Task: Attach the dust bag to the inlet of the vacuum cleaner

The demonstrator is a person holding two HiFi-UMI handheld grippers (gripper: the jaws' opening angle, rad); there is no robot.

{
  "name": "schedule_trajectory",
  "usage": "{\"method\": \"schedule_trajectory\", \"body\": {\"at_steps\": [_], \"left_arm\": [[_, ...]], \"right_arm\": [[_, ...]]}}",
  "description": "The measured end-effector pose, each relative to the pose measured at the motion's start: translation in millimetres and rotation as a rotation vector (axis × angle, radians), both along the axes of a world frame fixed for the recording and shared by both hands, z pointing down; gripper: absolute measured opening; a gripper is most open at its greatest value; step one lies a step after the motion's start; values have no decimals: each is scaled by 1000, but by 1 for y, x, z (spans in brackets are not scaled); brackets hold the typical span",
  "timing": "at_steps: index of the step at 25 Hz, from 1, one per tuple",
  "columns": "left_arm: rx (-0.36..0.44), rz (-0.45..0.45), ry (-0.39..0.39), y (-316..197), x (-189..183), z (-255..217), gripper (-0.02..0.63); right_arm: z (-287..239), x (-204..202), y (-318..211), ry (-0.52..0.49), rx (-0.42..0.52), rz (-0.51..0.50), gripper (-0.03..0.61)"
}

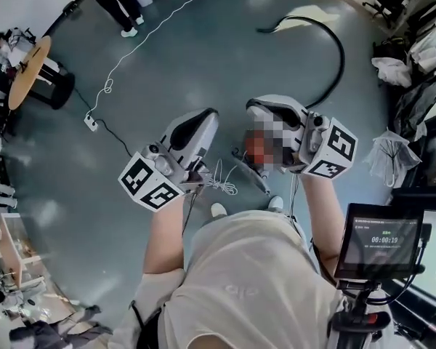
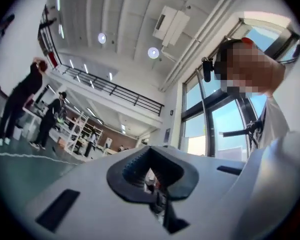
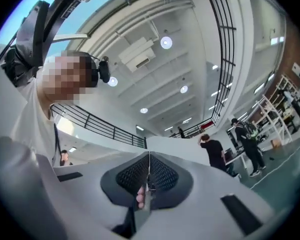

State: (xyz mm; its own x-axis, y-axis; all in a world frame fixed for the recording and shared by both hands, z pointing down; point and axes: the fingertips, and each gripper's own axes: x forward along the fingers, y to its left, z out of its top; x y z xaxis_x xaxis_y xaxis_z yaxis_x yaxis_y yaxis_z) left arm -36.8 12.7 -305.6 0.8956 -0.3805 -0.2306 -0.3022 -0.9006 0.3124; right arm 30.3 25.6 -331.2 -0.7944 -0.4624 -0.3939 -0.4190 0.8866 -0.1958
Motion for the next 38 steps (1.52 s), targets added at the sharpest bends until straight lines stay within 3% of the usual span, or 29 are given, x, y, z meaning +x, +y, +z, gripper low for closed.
{"method": "schedule_trajectory", "body": {"at_steps": [4, 8, 19, 38], "left_arm": [[115, -135, -79, -22, -27, -20, 6], [133, -199, -92, -32, -35, -29, 6], [61, -169, -106, -29, -5, -6, 6], [23, -121, -129, -26, 12, 8, 6]], "right_arm": [[-6, 21, -16, 74, 45, 130, 9], [-8, 36, -22, 113, 48, 207, 9], [-2, 63, -16, 144, 36, 317, 9], [6, 64, -19, 164, -5, 326, 9]]}}
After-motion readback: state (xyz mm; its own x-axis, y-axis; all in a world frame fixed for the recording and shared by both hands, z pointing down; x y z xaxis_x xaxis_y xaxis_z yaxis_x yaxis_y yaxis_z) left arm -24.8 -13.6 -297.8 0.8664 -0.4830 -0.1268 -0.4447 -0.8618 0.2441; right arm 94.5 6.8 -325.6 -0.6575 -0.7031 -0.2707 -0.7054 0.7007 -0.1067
